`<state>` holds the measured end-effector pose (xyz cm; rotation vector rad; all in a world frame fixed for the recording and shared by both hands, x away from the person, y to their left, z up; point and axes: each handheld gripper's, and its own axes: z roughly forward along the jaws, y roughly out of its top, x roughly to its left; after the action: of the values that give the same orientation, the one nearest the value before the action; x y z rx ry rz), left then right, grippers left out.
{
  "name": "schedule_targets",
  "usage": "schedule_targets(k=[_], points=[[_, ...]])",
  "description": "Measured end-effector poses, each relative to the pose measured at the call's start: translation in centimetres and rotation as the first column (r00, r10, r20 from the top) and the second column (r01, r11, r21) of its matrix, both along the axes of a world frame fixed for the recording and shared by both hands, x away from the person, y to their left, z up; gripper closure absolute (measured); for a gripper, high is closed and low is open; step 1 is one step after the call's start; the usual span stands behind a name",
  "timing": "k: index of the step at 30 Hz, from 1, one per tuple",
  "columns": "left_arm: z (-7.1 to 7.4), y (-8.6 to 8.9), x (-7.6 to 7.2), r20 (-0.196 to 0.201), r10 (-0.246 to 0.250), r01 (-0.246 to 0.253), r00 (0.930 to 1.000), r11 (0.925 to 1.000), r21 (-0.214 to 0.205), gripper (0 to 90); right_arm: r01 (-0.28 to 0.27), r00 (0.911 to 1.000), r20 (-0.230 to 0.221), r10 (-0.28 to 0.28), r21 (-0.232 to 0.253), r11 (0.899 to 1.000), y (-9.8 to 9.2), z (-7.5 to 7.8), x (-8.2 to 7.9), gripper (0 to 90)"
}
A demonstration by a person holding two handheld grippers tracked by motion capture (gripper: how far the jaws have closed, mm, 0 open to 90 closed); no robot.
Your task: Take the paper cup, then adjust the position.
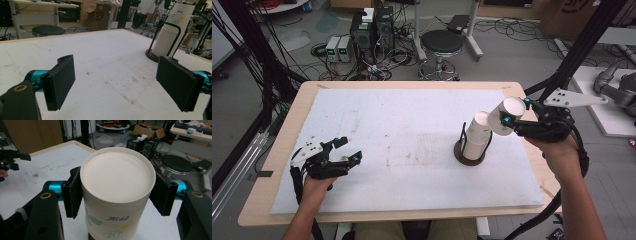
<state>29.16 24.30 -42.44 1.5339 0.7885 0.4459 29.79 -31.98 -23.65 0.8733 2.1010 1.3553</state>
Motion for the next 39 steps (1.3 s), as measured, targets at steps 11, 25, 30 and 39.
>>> schedule_targets(k=[11,25,30,39], points=[[0.1,-0.6,-0.1,0.005,-0.042,0.041,0.9991,0.9991,0.004,15.5,-0.052,0.9986,0.001,0.052,-0.002,0.999,0.5,-0.2,-1.2,35.1],[0.7,-1.8,-0.2,0.022,-0.112,0.112,0.9934,0.9937,-0.002,15.1,-0.179,0.9838,-0.009,0.179,-0.012,0.984,4.6,-0.7,-2.0,35.1],[1.0,-2.5,-0.3,0.029,-0.139,0.139,0.9899,0.9903,0.010,14.9,-0.228,0.9735,-0.025,0.227,-0.022,0.973,6.4,-1.3,-2.0,35.2],[1.3,-3.5,-0.7,0.032,-0.171,0.170,0.9848,0.9851,0.029,15.0,-0.304,0.9516,-0.055,0.303,-0.029,0.952,9.5,-3.1,-1.2,35.1]])
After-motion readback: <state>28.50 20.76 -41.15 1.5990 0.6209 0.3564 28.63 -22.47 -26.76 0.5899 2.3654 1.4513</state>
